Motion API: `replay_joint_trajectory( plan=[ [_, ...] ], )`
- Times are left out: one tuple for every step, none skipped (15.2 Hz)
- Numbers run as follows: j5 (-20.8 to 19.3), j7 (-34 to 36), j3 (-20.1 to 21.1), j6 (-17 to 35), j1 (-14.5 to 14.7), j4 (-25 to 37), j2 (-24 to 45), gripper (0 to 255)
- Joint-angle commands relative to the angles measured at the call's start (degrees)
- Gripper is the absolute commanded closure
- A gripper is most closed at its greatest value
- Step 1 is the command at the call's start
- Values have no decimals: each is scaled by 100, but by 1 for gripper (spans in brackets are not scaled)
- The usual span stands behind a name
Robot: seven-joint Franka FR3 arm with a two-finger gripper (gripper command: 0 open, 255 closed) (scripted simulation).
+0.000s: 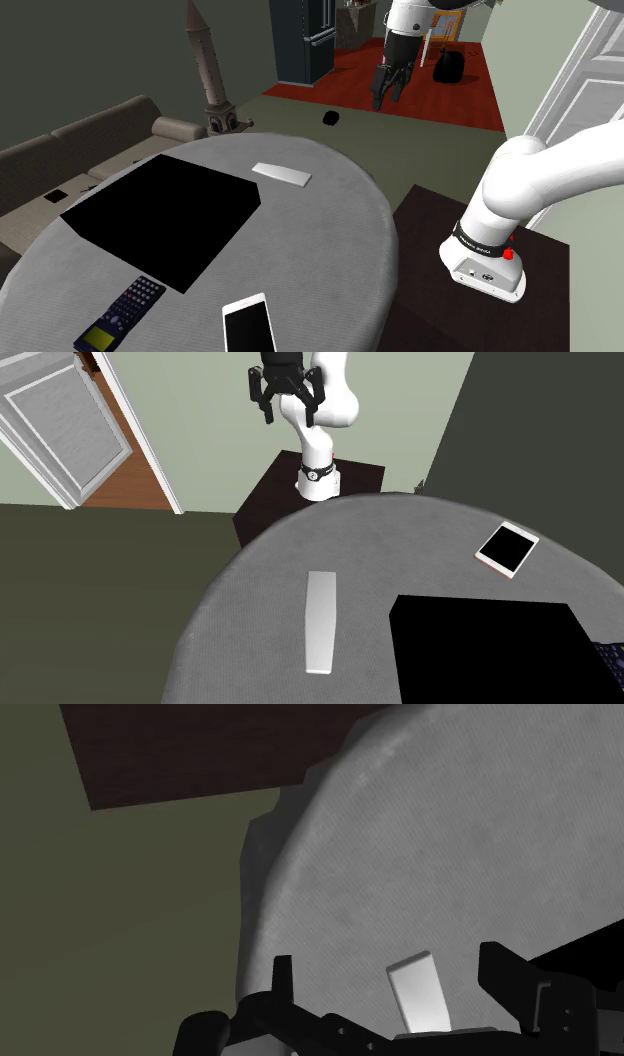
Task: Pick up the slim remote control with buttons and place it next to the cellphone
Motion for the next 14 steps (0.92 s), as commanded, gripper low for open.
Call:
replay_joint_trajectory(
  plan=[
    [0, 0, 0, 0, 0, 0, 0, 0],
    [8, -20, 43, 163, 30, 13, 194, 0],
    [15, -38, 86, 323, 59, 34, 392, 0],
    [20, -56, 129, 480, 87, 62, 594, 0],
    [22, -73, 172, 632, 115, 97, 800, 0],
    [22, -88, 214, 780, 141, 141, 1008, 0],
    [20, -102, 257, 924, 164, 191, 1220, 0],
    [16, -115, 301, 1062, 187, 248, 1434, 0],
    [8, -126, 344, 1196, 208, 313, 1650, 0],
    [-3, -135, 387, 1324, 228, 385, 1868, 0],
    [-17, -142, 430, 1447, 247, 463, 2087, 0],
    [-35, -147, 474, 1565, 265, 549, 2308, 0],
    [-57, -150, 516, 1676, 283, 641, 2530, 0],
    [-83, -150, 559, 1782, 299, 740, 2753, 0]
  ],
)
